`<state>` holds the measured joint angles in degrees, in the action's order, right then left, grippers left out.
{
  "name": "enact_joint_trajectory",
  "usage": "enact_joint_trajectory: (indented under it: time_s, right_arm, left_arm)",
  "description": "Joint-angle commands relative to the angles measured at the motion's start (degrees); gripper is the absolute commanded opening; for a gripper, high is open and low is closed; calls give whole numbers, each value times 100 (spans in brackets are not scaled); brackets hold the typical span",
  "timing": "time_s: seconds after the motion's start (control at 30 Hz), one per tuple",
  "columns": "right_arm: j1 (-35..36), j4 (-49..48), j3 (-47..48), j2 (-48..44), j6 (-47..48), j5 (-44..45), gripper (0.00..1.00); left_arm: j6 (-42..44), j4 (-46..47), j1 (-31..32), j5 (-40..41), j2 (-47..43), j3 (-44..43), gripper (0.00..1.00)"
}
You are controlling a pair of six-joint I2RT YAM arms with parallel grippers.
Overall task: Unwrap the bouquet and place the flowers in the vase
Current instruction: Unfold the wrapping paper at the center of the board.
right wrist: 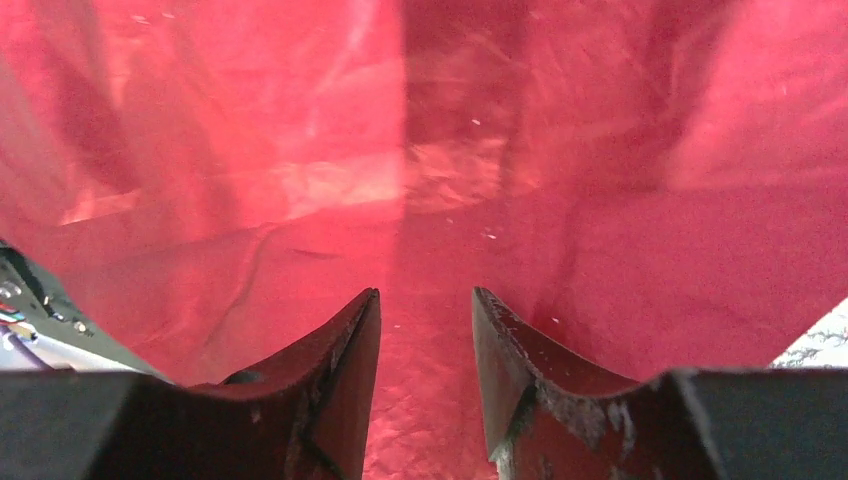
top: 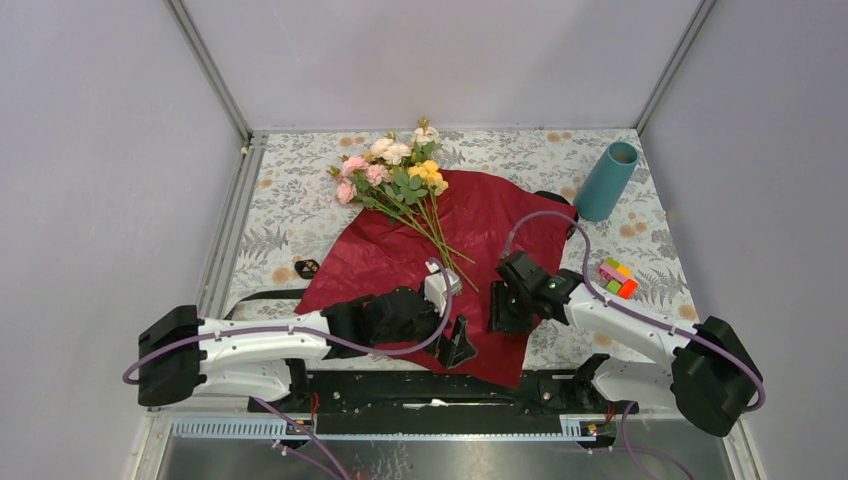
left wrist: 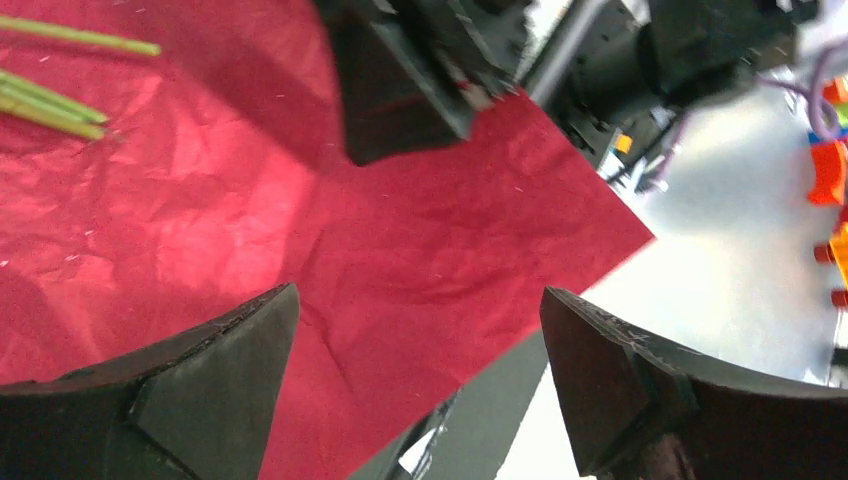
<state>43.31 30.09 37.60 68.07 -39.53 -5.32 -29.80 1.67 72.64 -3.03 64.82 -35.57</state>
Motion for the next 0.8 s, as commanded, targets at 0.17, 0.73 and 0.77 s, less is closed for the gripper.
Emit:
enact_joint_trajectory:
  time_s: [0.17,0.73,0.77]
  right_arm:
    - [47,-184,-928,-492,-1160,701,46]
    - [55,252,-930,-1150,-1237,1273,53]
    - [50,280,-847,-1245,-1166,1297,55]
  left_arm:
    - [-537,787,-171,-16,975,222,98]
    - [-1174,573,-171,-35,619,1191,97]
    - [-1170,474,-171,23,380,1170,98]
